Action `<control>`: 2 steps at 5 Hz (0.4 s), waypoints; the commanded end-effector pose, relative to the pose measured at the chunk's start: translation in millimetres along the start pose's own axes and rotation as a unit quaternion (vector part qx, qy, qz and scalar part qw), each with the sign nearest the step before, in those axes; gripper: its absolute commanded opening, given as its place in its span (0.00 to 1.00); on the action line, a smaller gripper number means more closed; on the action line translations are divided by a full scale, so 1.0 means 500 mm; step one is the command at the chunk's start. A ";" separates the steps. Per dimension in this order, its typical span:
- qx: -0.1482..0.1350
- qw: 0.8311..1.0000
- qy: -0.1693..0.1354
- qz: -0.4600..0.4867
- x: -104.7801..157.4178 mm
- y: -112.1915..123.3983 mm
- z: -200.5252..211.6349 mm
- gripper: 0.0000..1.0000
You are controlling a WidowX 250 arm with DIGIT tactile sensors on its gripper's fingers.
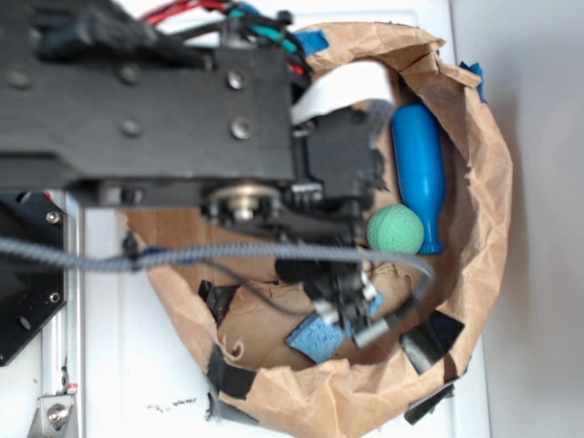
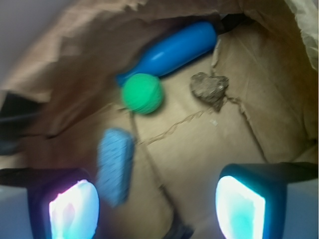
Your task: Grab the blue sponge.
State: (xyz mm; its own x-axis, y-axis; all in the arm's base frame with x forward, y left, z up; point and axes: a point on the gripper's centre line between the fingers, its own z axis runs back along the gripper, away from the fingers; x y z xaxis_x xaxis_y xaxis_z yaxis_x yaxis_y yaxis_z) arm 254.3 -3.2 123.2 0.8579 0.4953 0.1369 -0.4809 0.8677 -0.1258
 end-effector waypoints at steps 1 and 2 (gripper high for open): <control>0.013 0.999 -0.046 -0.007 -0.017 0.019 -0.053 1.00; 0.015 0.999 -0.052 -0.004 -0.028 -0.036 -0.091 1.00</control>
State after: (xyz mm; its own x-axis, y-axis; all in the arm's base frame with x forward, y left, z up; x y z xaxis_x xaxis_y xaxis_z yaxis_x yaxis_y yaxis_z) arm 249.8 -31.8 62.9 0.8527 0.4840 0.1967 -0.4819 0.8740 -0.0620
